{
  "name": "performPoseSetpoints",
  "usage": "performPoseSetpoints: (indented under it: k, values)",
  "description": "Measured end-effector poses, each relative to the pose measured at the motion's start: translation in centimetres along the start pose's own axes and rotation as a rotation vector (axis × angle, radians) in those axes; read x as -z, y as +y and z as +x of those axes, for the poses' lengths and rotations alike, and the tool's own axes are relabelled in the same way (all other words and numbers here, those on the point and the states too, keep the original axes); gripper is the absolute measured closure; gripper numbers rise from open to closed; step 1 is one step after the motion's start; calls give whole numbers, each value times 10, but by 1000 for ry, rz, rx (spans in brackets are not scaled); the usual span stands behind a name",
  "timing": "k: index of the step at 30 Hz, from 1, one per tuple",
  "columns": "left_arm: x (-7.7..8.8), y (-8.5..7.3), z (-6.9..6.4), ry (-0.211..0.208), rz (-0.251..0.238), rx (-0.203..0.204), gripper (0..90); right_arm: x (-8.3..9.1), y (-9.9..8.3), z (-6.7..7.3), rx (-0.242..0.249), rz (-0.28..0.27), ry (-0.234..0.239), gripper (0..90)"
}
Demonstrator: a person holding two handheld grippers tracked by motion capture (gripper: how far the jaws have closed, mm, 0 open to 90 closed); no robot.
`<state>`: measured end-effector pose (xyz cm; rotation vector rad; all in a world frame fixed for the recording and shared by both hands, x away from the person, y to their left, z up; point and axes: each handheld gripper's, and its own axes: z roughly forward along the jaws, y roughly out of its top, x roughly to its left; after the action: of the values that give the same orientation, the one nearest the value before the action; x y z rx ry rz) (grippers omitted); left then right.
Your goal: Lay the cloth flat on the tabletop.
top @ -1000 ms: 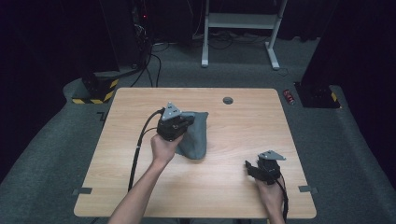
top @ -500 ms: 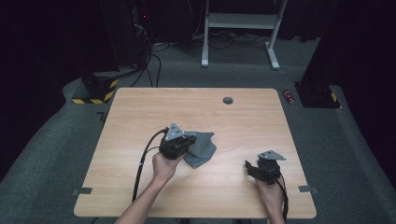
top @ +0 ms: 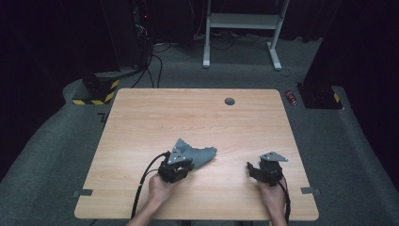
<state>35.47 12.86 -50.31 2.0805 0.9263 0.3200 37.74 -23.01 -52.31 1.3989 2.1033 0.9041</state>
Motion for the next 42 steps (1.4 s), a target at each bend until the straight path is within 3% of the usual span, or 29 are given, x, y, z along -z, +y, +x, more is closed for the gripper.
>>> performPoseSetpoints:
  k: [3, 7, 9, 12, 14, 17, 20, 22, 23, 24, 25, 27, 31, 37, 42]
  values:
    - [9, -6, 0, 3, -2, 16, 642, 0, 0, 0, -1, 1, 0, 370]
    - [24, -5, 5, 32, -41, 42, 578, 0, 0, 0, 0, 0, 0, 371]
    - [30, 6, 13, 62, -62, 64, 555, 0, 0, 0, -1, 1, 0, 371]
    - [28, 20, 19, 73, -62, 72, 541, 0, 0, 0, -1, 1, 0, 371]
    - [21, 30, 23, 79, -42, 75, 529, 0, 0, 0, -1, 1, 0, 370]
    - [1, 44, 30, 89, 27, 89, 507, 0, 0, 0, 0, 0, 0, 370]
    - [-17, 47, 35, 88, 91, 98, 507, 0, 0, 0, 0, 0, 0, 371]
    - [-24, 45, 35, 71, 122, 107, 565, 0, 0, 0, 0, 0, 0, 370]
    - [-26, 43, 35, 73, 136, 97, 622, 0, 0, 0, 0, 0, 0, 370]
    - [-27, 42, 34, 75, 145, 78, 780, 0, 0, 0, 0, 0, 0, 370]
    - [-26, 41, 33, 76, 144, 61, 780, 0, 0, 0, 0, 0, 0, 370]
    - [-23, 39, 29, 66, 138, 30, 885, 0, 0, 0, 0, 0, 0, 371]
    - [-11, 33, 22, 47, 105, -5, 897, 0, 0, 0, 0, 0, 0, 370]
    - [11, 18, 8, 60, 23, -61, 889, 0, 0, 0, -2, 1, 1, 379]
    - [23, 2, -5, 44, 8, -120, 890, 0, 1, 4, 30, -8, 28, 513]
